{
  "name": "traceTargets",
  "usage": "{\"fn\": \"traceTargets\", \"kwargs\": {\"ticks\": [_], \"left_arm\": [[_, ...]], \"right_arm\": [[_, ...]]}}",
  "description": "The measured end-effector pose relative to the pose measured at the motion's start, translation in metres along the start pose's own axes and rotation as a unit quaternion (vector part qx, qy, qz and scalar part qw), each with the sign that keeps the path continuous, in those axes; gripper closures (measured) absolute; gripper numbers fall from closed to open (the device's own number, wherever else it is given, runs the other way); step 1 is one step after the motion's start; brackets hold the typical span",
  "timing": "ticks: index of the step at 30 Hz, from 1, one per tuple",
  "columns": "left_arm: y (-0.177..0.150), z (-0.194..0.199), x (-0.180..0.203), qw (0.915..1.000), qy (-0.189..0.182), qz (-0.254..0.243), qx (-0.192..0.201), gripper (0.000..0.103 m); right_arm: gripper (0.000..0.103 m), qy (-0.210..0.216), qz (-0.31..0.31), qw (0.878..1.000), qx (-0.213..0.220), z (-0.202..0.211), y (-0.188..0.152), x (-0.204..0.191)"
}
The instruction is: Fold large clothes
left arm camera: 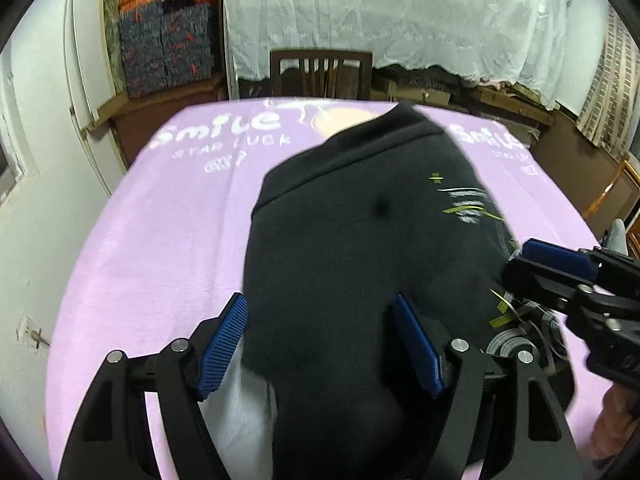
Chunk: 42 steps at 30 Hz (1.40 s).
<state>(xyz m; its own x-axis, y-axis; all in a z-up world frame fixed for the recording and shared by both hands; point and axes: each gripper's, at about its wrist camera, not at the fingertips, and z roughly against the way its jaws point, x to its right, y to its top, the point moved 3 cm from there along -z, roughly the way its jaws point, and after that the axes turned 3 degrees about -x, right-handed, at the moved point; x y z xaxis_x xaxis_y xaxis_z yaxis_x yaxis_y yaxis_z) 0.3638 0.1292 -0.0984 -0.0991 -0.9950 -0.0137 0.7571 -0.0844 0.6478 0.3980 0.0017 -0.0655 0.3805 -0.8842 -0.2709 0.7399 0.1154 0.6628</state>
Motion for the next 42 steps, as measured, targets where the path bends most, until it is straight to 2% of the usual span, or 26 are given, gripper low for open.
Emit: {"fn": "traceTargets", "kwargs": {"ticks": [1, 2, 5, 10, 17, 20, 27, 34, 37, 42], "left_arm": [[-0.003, 0.011, 0.004, 0.9999, 0.004, -0.007, 0.011, 0.027], [-0.006, 0.020, 0.007, 0.9997, 0.011, -0.012, 0.019, 0.027], [-0.013, 0.046, 0.017, 0.9983, 0.026, -0.025, 0.045, 0.027], [-0.019, 0.082, 0.037, 0.9959, 0.028, -0.034, 0.079, 0.027], [-0.018, 0.113, 0.061, 0.9920, 0.034, -0.042, 0.114, 0.019], [-0.012, 0.119, 0.065, 0.9901, 0.048, -0.040, 0.126, 0.017], [-0.003, 0.117, 0.054, 0.9863, 0.080, -0.013, 0.144, 0.007], [-0.010, 0.077, 0.036, 0.9915, 0.083, 0.016, 0.100, 0.007], [-0.013, 0.059, 0.033, 0.9924, 0.095, 0.017, 0.076, 0.007], [-0.017, 0.046, 0.034, 0.9939, 0.090, 0.019, 0.060, 0.007]], "right_arm": [[0.065, 0.007, -0.009, 1.000, -0.003, 0.011, -0.001, 0.003], [0.056, 0.010, -0.014, 1.000, -0.002, 0.019, -0.003, 0.005], [0.054, 0.012, -0.024, 0.999, 0.017, 0.049, -0.010, 0.010], [0.050, 0.020, -0.059, 0.997, 0.048, 0.089, -0.024, 0.013], [0.026, -0.002, -0.075, 0.990, 0.121, 0.150, -0.031, 0.010], [0.019, 0.002, -0.088, 0.986, 0.139, 0.163, -0.031, 0.012], [0.013, 0.006, -0.105, 0.987, 0.120, 0.142, -0.029, 0.011], [0.012, -0.025, -0.083, 0.990, 0.112, 0.104, -0.034, 0.008], [0.012, -0.023, -0.067, 0.990, 0.118, 0.092, -0.038, 0.007], [0.012, -0.012, -0.055, 0.992, 0.113, 0.080, -0.045, 0.010]]}}
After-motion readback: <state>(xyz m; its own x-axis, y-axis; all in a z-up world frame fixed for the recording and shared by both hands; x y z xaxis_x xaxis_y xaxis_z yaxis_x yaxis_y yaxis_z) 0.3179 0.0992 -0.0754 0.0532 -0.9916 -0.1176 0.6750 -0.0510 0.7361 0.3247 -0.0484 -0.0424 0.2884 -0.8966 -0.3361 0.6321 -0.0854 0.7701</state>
